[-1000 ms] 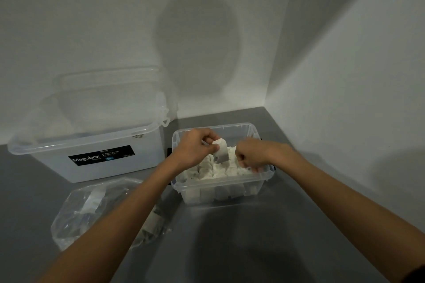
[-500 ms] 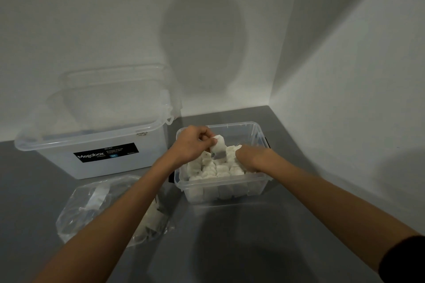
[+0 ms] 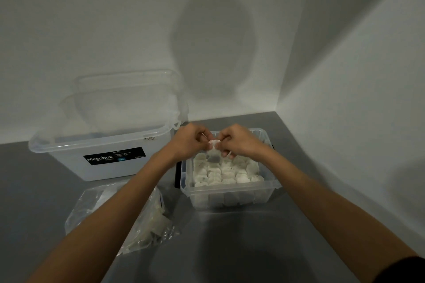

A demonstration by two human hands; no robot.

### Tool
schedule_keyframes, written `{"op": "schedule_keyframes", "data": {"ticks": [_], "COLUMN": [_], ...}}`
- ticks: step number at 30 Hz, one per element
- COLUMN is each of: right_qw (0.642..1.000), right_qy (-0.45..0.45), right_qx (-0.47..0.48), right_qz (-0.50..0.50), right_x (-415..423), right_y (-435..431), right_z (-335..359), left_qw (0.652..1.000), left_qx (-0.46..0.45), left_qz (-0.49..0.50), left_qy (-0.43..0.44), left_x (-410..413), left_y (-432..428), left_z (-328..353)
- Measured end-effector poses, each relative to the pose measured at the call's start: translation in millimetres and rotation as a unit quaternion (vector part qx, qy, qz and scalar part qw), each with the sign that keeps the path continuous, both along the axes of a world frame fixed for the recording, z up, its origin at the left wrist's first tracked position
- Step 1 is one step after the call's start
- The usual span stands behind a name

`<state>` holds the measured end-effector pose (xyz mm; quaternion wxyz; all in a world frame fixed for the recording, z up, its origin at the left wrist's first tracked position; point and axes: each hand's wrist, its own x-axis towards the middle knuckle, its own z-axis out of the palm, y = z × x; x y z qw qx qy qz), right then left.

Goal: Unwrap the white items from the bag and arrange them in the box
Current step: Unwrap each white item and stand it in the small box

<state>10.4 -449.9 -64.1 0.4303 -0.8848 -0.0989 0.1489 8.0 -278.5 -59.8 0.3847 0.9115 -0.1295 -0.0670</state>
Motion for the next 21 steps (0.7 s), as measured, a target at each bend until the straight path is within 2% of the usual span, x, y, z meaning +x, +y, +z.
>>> {"op": "schedule_keyframes", "data": {"ticks": [6, 12, 21], "right_qw": [0.998, 0.986, 0.979], "right_qy": [0.035, -0.024, -0.013], "right_qx": [-0.06, -0.165, -0.202], "right_qz": [-0.008, -0.013, -0.034], "right_x": [13.0, 21.3, 25.6], "right_y": [22.7, 39.9, 40.9], "right_z": [-35.8, -56.0, -60.8], "left_qw": [0.997, 0.997, 0.996], "left_qx": [0.011, 0.009, 0.008], "left_qz": [0.047, 0.051, 0.052], "left_qy": [-0.062, -0.064, -0.075], "left_x": [-3.0, -6.6, -9.7], "left_y": [17.8, 27.2, 28.7], "left_z": [-3.8, -9.2, -10.0]}}
